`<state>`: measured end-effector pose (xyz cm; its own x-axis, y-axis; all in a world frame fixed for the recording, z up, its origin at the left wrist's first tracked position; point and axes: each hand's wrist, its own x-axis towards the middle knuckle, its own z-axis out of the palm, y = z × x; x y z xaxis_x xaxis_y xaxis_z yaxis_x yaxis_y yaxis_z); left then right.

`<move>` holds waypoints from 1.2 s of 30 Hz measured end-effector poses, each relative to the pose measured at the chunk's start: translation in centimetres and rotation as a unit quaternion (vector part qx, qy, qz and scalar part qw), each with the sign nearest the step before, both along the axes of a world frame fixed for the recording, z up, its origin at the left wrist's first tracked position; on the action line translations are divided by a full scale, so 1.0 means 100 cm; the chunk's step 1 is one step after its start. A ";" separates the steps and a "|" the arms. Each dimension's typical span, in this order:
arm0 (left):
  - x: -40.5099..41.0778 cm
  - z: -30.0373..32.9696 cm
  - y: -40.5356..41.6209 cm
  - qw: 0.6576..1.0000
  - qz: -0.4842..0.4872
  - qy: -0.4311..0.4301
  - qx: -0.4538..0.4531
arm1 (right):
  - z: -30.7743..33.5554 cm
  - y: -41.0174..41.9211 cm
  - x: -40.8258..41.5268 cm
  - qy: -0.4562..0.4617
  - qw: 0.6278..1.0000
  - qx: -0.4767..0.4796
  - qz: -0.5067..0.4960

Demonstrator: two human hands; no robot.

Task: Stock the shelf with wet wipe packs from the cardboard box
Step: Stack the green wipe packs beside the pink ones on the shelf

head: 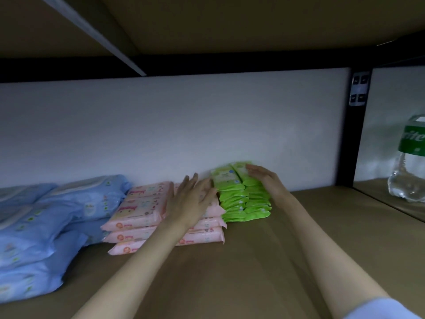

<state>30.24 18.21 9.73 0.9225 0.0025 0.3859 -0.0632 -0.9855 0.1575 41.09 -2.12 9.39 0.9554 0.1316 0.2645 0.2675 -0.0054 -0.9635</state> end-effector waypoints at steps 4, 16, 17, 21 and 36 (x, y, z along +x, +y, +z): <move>-0.022 -0.031 0.020 0.983 -0.032 -0.103 0.149 | -0.001 0.001 -0.001 -0.015 1.000 -0.016 -0.013; -0.051 -0.040 0.069 0.968 0.009 -0.172 0.180 | 0.012 0.016 -0.018 -0.216 0.901 -0.323 -0.192; -0.059 -0.042 0.085 0.969 0.019 -0.175 0.175 | 0.015 0.024 -0.027 -0.269 0.869 -0.356 -0.212; -0.074 -0.047 0.133 0.980 0.045 -0.130 0.146 | 0.011 0.076 -0.064 -0.513 0.755 -0.378 -0.156; -0.046 -0.033 0.112 0.981 0.009 -0.090 0.174 | -0.035 0.130 -0.086 -0.483 0.716 -0.498 -0.076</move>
